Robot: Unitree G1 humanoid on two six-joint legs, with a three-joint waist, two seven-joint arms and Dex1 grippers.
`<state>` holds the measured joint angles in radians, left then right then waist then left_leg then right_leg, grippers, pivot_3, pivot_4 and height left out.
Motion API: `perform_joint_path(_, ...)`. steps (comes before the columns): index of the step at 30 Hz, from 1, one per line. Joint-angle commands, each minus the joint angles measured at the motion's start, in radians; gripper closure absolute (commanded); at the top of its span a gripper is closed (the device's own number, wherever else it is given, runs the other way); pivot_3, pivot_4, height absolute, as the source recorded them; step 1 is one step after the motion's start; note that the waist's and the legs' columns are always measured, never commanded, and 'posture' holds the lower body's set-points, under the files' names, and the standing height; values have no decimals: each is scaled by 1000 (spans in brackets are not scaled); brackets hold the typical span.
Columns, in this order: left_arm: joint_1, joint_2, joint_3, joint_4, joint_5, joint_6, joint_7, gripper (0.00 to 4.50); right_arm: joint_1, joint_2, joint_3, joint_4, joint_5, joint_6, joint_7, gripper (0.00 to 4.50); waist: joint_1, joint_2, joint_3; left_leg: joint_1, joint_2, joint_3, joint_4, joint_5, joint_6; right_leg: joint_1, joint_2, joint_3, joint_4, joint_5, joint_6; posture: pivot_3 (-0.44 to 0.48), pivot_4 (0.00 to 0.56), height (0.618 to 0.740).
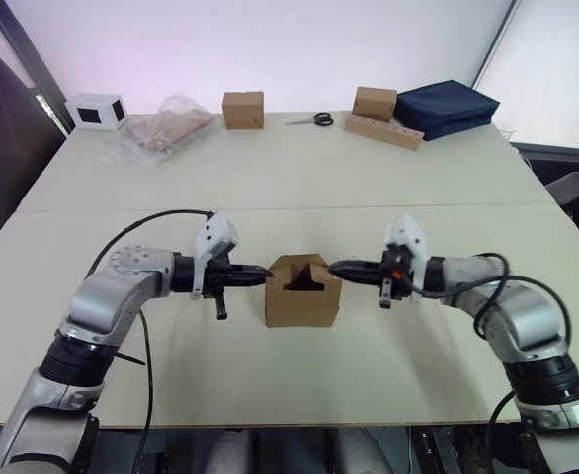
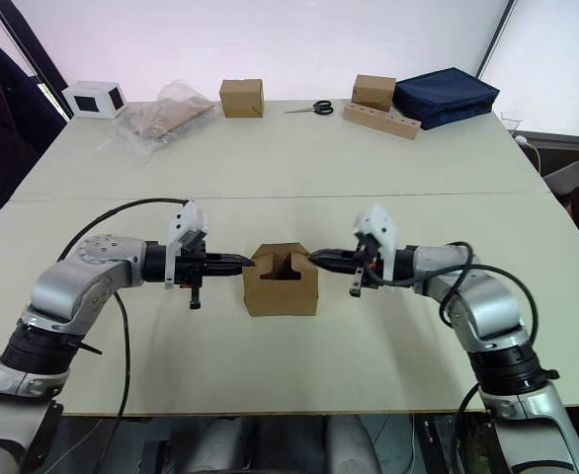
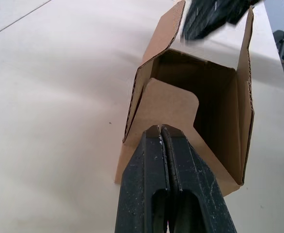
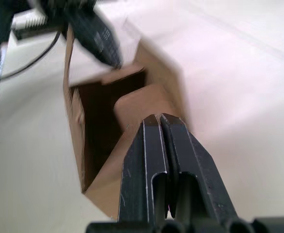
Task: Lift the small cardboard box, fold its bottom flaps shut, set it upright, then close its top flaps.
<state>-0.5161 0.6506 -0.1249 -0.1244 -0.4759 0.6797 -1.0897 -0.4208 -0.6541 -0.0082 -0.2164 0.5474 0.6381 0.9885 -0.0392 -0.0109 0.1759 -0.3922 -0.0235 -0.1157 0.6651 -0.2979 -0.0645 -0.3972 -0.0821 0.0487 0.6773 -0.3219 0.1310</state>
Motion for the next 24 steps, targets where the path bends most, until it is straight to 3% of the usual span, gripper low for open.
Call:
perform_joint_path(1, -41, 28, 67, 8, -44, 16, -19, 4483, -13, -25, -79, -76, 75, 49, -19, 4500, -1, 0, 0, 0, 0, 0, 0, 0, 0, 0, 0, 0, 0, 0, 0, 0, 150, 740)
perform_joint_path(5, -88, 61, 99, 110, -58, 24, -60, 4483, 21, -68, -106, -180, 161, 138, -15, 4500, -2, 0, 0, 0, 0, 0, 0, 0, 0, 0, 0, 0, 0, 0, 0, 0, 150, 740)
perform_joint_path(11, -206, 48, 47, 355, 41, -113, -133, 4483, 73, -110, -38, -351, 199, 201, -39, 4500, -1, 0, 0, 0, 0, 0, -1, 0, 0, 0, 0, -1, -1, 0, 0, 0, 150, 740)
perform_joint_path(18, -414, -80, -72, 818, 211, -343, -274, 4483, 97, -103, 56, -447, 170, 199, -99, 4500, 5, 0, 0, 0, 0, 0, 0, 0, 0, 1, 0, -1, -3, 0, 0, 0, 150, 740)
perform_joint_path(24, -482, -219, -123, 1089, 330, -539, -298, 4483, 97, -85, 91, -507, 167, 241, -200, 4500, -2, 0, 1, -1, 0, 0, 0, -1, 1, 1, 0, -2, -3, 0, 0, 0, 150, 740)
